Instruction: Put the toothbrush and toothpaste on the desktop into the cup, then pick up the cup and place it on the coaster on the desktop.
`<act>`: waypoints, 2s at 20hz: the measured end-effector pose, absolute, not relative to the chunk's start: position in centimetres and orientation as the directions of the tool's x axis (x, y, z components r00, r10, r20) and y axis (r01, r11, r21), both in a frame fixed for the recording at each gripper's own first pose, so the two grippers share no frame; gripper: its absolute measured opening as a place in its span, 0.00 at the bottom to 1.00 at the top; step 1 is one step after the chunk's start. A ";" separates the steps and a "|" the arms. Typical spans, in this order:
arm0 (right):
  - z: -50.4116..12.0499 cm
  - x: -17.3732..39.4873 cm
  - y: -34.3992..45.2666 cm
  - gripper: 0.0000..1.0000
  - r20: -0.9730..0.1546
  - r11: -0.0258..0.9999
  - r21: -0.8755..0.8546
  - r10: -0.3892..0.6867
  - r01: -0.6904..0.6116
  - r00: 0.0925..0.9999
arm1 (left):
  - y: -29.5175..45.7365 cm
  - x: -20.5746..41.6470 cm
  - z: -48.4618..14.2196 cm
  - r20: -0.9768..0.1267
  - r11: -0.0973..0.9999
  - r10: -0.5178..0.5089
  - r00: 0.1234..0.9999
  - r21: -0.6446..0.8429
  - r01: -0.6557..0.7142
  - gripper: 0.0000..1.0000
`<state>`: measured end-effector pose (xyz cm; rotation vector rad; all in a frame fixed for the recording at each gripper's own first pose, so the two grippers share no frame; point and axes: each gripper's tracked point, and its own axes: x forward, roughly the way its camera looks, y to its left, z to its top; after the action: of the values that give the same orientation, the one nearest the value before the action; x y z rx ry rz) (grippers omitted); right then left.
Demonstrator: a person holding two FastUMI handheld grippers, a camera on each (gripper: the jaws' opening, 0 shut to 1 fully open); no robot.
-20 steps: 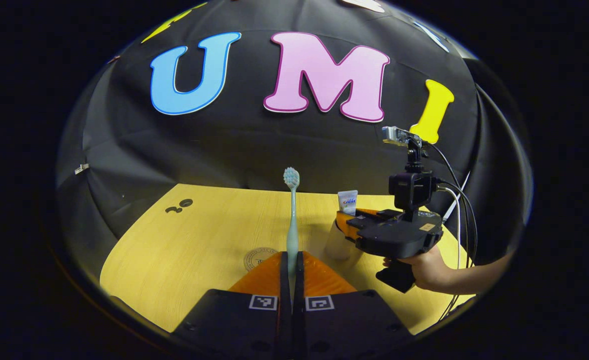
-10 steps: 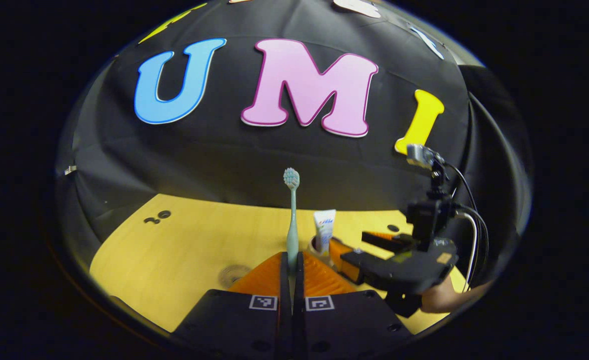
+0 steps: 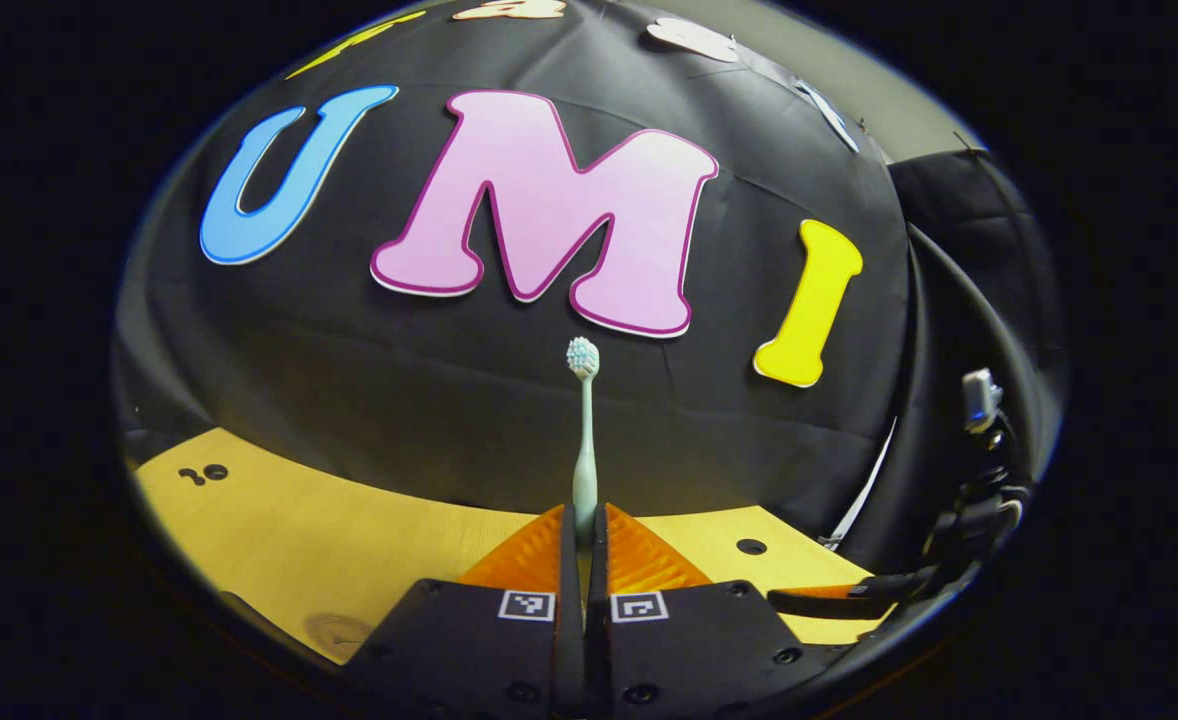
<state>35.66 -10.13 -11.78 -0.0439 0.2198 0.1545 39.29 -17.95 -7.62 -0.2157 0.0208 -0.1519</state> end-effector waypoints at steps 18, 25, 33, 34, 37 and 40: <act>-13.3 35.7 -9.3 0.98 -0.214 0.986 -0.020 0.156 -0.164 0.964 | -18.1 38.9 -13.7 0.012 0.983 -0.142 0.990 -0.115 0.143 0.64; -10.7 36.0 -8.2 0.97 -0.214 0.987 -0.007 0.153 -0.158 0.965 | -14.1 31.5 -12.8 -0.039 0.993 -0.088 0.995 -0.084 0.084 0.98; -8.3 36.7 -2.7 0.97 -0.349 0.973 -0.004 0.213 -0.229 0.913 | -7.9 18.2 -15.0 -0.243 0.992 -0.002 0.970 -0.123 -0.029 0.98; -8.3 36.8 -2.0 0.97 -0.378 0.973 0.000 0.213 -0.230 0.901 | -7.4 17.1 -15.1 -0.263 0.991 0.005 0.965 -0.126 -0.039 0.98; -9.0 37.0 -0.3 0.97 -0.471 0.971 -0.001 0.211 -0.239 0.857 | -6.2 15.0 -14.2 -0.284 0.989 0.022 0.958 -0.134 -0.062 0.98; -11.1 36.4 0.8 0.97 -0.595 0.976 0.054 0.201 -0.210 0.778 | -4.5 14.3 -12.9 -0.288 0.986 0.061 0.956 -0.128 -0.102 0.98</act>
<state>36.43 0.83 -11.12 -0.0154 0.6413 0.2220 14.34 -4.50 -12.88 -0.1428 0.2874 0.0831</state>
